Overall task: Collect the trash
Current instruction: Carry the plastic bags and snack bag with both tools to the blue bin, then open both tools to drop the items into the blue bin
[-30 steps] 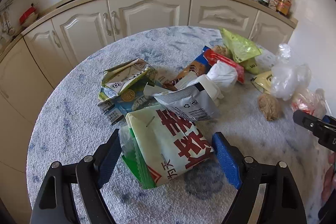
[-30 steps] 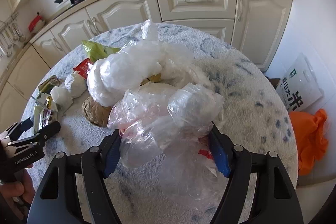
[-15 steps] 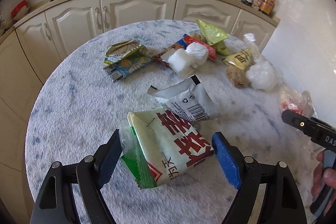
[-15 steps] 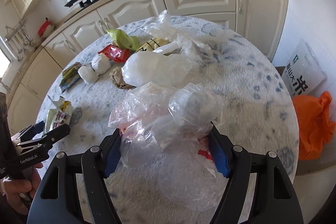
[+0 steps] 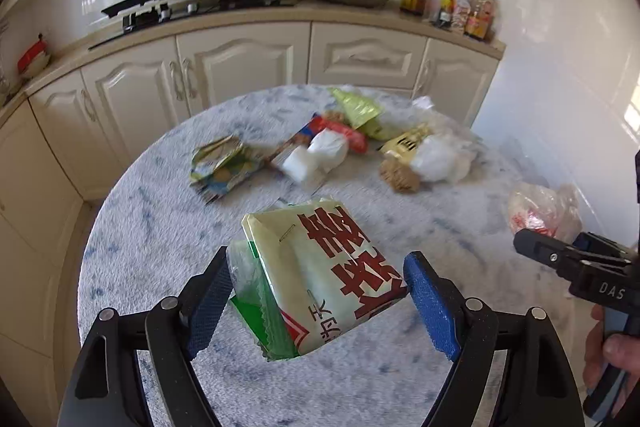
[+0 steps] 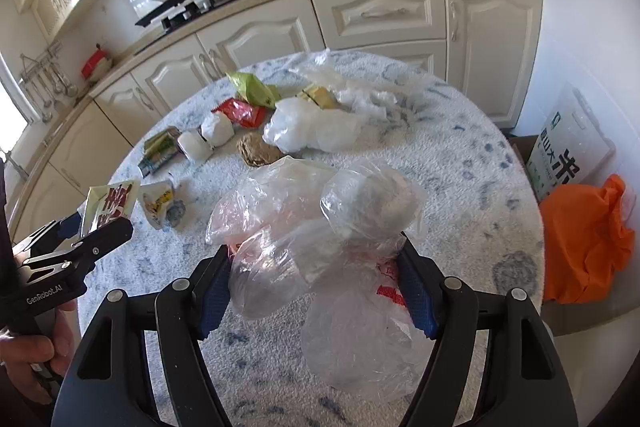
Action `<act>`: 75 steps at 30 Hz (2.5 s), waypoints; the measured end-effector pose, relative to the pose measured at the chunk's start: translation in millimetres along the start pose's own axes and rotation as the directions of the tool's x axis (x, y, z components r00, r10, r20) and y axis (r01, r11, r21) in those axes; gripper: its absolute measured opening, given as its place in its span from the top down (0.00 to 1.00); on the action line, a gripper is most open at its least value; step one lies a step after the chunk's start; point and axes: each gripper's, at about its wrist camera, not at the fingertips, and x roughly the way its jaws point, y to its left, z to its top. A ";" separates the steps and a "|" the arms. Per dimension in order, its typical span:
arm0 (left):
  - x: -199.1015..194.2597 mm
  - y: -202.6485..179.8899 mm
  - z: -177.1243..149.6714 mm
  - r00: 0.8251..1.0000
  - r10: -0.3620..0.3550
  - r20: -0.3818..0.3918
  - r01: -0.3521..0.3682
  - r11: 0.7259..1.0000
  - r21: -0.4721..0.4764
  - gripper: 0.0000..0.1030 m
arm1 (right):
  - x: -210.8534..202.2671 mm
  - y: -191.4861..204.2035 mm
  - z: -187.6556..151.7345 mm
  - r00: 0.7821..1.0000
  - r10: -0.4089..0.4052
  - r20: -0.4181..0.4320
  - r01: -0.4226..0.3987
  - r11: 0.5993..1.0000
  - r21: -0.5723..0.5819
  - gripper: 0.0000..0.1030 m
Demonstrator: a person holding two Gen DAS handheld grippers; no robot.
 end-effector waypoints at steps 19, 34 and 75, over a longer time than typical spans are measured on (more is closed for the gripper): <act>-77.3 -134.9 20.4 0.963 -0.226 0.144 0.191 0.956 0.225 0.22 | -146.7 -84.3 -19.5 0.962 -0.143 0.233 0.102 0.979 0.178 0.28; -20.6 -312.6 -19.0 0.858 -0.489 -0.156 0.510 0.780 0.363 0.23 | -207.8 -247.8 -130.8 0.887 -0.448 0.114 0.327 0.783 0.530 0.28; 107.8 -468.7 -18.0 0.865 -0.369 -0.339 0.496 0.726 0.476 0.01 | -136.4 -343.8 -201.2 0.890 -0.437 -0.128 0.393 0.596 0.700 0.00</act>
